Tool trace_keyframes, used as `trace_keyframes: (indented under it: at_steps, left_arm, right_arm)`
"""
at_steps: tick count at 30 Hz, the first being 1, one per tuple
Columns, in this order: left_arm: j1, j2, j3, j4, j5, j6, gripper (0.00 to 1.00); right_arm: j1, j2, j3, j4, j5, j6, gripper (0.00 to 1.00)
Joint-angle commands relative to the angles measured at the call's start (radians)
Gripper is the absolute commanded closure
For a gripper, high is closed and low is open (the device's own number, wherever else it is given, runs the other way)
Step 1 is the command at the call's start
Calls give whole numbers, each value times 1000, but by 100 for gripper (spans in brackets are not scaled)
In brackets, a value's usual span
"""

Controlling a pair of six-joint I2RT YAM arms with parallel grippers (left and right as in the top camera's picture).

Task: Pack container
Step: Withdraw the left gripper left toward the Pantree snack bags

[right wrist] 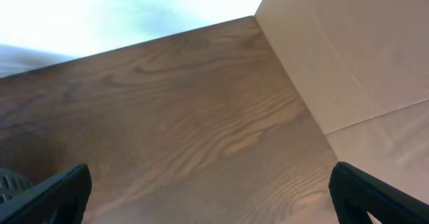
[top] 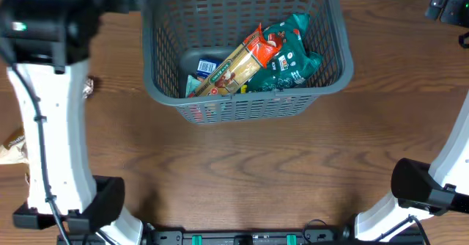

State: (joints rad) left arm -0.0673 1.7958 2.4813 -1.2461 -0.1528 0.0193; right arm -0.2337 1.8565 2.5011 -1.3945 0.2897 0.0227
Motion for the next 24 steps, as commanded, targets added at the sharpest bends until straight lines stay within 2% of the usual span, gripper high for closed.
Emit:
trace_keyframes:
  at_steps: [1,8,24]
  left_arm:
    - [107,-5,5,-52,-97,-219,1]
    - [244,30,-44,-126,-95,-253,1]
    - [282,373,-63,-162,-95,-253,1]
  right_arm:
    - [-7,-22,11,-2,13,14,1]
    - [-7,-22,11,-2,13,14,1]
    - [-7,-22,11,-2,13,14,1]
